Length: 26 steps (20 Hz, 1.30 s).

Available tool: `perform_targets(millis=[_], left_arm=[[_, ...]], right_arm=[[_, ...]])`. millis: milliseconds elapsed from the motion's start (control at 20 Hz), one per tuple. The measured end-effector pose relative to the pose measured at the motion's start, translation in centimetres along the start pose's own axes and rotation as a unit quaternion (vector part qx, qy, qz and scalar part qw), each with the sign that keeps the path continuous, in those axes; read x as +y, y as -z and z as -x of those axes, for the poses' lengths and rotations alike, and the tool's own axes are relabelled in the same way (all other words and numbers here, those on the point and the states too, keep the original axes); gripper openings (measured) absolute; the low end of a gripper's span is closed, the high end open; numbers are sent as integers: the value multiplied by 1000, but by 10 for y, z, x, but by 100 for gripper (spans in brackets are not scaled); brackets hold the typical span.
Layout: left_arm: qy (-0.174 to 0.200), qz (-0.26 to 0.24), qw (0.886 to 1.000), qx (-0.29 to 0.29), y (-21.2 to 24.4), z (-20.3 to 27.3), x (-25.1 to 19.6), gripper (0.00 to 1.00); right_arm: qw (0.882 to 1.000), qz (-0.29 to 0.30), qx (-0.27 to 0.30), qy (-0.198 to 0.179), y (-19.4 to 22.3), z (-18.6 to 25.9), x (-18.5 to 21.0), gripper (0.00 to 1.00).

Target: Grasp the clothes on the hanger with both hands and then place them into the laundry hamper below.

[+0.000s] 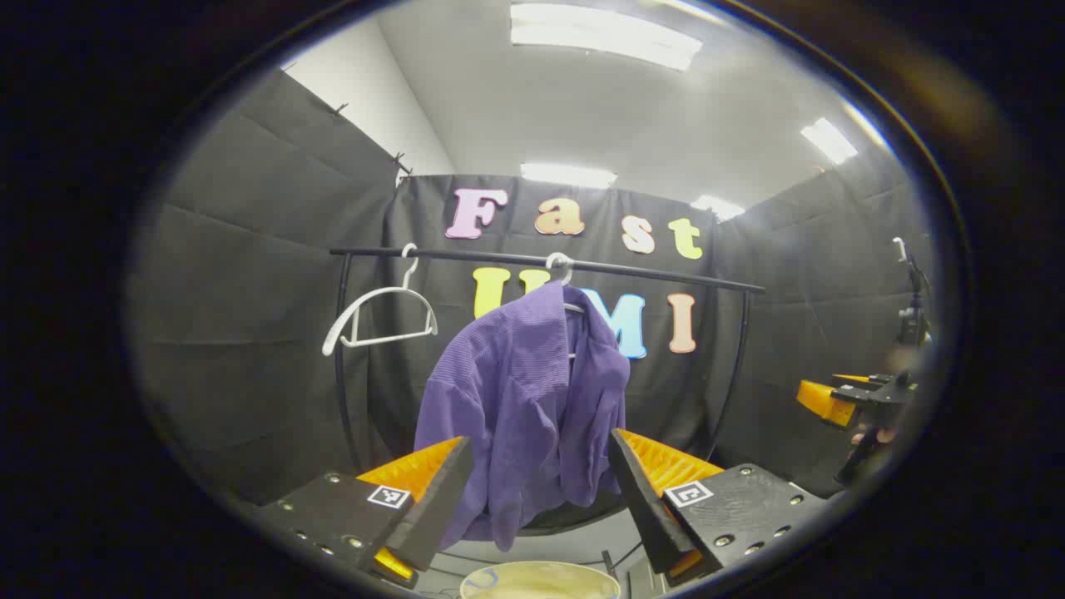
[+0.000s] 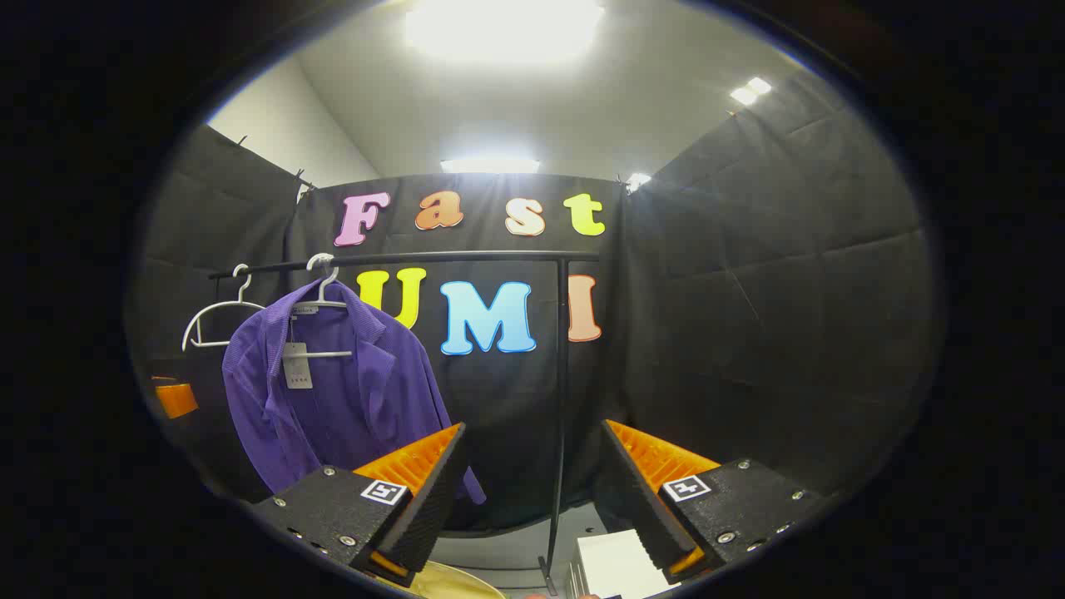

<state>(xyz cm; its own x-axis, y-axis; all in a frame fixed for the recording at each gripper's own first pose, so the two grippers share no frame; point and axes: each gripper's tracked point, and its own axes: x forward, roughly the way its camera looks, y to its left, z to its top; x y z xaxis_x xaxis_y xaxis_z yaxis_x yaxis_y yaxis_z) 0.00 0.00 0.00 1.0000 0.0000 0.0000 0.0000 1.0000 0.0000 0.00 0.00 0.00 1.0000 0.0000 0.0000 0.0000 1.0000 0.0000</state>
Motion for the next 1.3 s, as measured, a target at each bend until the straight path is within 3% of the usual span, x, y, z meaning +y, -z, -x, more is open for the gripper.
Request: perform_targets(millis=[150,200,800,950,1000,1300], left_arm=[[-2,-9,1000,2,6,-3,6,90],[-1,-8,1000,4,7,-2,6,99],[3,-6,1000,20,27,-10,7,94],[-2,-16,999,30,36,-10,11,94],[-1,-16,999,34,38,-10,10,90],[-13,2,999,40,36,-16,9,99]], right_arm=[[1000,-5,4,1,2,0,4,96],[1000,-4,6,2,4,-1,6,96],[1000,2,18,-1,9,-5,20,94],[999,-9,30,-17,13,-6,34,96],[999,-11,34,-24,13,-8,40,95],[996,-23,33,-74,4,-25,68,95]])
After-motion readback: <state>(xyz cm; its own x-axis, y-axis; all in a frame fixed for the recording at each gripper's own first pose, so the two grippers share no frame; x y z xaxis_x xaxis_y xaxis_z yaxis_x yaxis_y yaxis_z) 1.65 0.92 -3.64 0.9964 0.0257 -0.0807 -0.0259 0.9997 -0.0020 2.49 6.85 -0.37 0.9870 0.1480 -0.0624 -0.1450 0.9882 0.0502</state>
